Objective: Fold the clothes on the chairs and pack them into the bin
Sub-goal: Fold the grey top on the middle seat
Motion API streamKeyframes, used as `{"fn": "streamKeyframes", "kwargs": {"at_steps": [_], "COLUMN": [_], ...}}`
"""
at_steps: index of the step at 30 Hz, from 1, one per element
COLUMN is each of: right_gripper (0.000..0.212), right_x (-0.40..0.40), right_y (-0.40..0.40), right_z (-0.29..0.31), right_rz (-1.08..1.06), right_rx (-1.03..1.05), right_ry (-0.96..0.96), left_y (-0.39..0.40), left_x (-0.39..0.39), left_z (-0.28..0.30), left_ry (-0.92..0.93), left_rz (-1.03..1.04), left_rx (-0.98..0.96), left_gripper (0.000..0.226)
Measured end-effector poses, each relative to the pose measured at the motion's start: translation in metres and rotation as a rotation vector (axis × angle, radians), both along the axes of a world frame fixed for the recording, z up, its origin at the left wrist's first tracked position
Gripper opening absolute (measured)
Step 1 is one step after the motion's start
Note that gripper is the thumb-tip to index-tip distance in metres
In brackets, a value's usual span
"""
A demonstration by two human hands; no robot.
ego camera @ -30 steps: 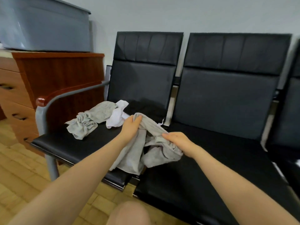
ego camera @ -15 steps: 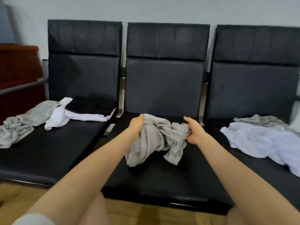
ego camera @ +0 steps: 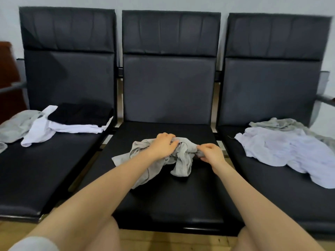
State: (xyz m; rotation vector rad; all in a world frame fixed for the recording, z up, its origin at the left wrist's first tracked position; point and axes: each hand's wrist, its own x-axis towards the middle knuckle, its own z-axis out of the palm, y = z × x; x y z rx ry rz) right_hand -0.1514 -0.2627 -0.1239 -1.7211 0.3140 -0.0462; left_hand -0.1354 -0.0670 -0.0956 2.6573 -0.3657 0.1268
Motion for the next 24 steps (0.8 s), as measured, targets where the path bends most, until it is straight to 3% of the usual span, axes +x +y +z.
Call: {"fn": "streamKeyframes", "kwargs": {"at_steps": [3,6,12,16,19,21,24], "right_gripper": [0.034,0.021,0.050,0.037,0.030,0.027,0.029], "right_x": [0.002,0.000,-0.011,-0.023,-0.025,-0.024,-0.022], "right_y": [-0.017,-0.026,0.011,0.039,0.048,0.046,0.033], "right_z": [-0.006,-0.006,0.006,0.016,0.012,0.014,0.031], "right_rz": [-0.076,-0.067,0.163,0.255,0.387,0.361,0.136], "right_rx": [-0.140,-0.372,-0.583,-0.672,-0.888,-0.756,-0.197], "right_ry": [-0.041,-0.106,-0.339,-0.497,-0.462,-0.426,-0.361], "left_y": [0.003,0.011,0.027,0.035,0.042,0.046,0.054], "left_x": [0.007,0.007,0.005,0.000,-0.006,-0.011,-0.017], "left_z": [-0.009,-0.025,-0.029,-0.024,-0.009,0.003,0.018], "left_ry": [0.074,0.028,-0.005,-0.045,-0.071,-0.059,-0.093], "left_rz": [0.023,0.063,0.153,0.241,0.247,0.287,0.371], "left_rx": [-0.080,-0.248,-0.608,-0.797,-0.998,-1.136,-1.225], "left_gripper": [0.032,0.025,0.031,0.027,0.025,0.025,0.025]}}
